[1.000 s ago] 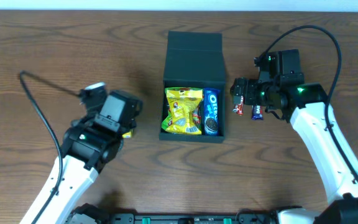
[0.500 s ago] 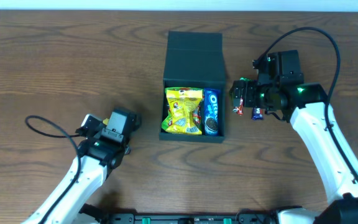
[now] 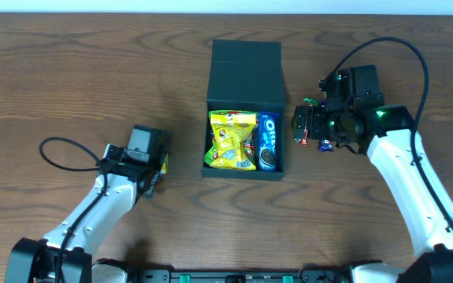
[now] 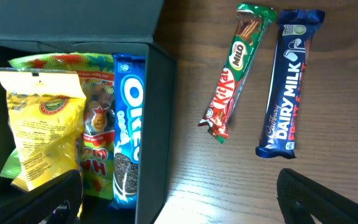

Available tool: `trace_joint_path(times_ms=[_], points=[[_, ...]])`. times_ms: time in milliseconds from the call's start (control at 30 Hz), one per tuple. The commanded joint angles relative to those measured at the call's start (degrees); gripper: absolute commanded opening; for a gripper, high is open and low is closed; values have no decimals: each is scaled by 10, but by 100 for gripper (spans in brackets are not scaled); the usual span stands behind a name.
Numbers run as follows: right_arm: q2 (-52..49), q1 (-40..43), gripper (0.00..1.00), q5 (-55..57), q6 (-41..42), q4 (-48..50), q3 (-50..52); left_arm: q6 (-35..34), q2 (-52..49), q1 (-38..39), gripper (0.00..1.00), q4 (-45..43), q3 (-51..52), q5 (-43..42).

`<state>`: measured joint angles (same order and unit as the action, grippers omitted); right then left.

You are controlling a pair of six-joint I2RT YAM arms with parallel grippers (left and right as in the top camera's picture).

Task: Pack container
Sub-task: 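Grasp the yellow candy tube with the left gripper, then place the yellow candy tube into the box and withdraw left gripper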

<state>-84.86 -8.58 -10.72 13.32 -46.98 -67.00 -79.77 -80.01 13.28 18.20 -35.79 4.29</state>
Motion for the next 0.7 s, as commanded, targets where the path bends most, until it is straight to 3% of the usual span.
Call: trace_joint_path(times_ms=[0, 233, 300, 433, 667], points=[[2, 2, 99, -2, -8, -1, -2, 37, -3, -12, 67, -2, 4, -26], [2, 3, 99, -2, -19, -4, -2, 82, -3, -12, 42, -3, 4, -28], [2, 3, 99, -2, -34, -4, -2, 132, -3, -12, 27, -7, 2, -22], [2, 17, 99, -1, -33, -1, -2, 243, -3, -12, 8, -5, -25, 13], [2, 49, 99, -1, -33, -2, -2, 431, 10, 7, 6, 17, -135, 16]])
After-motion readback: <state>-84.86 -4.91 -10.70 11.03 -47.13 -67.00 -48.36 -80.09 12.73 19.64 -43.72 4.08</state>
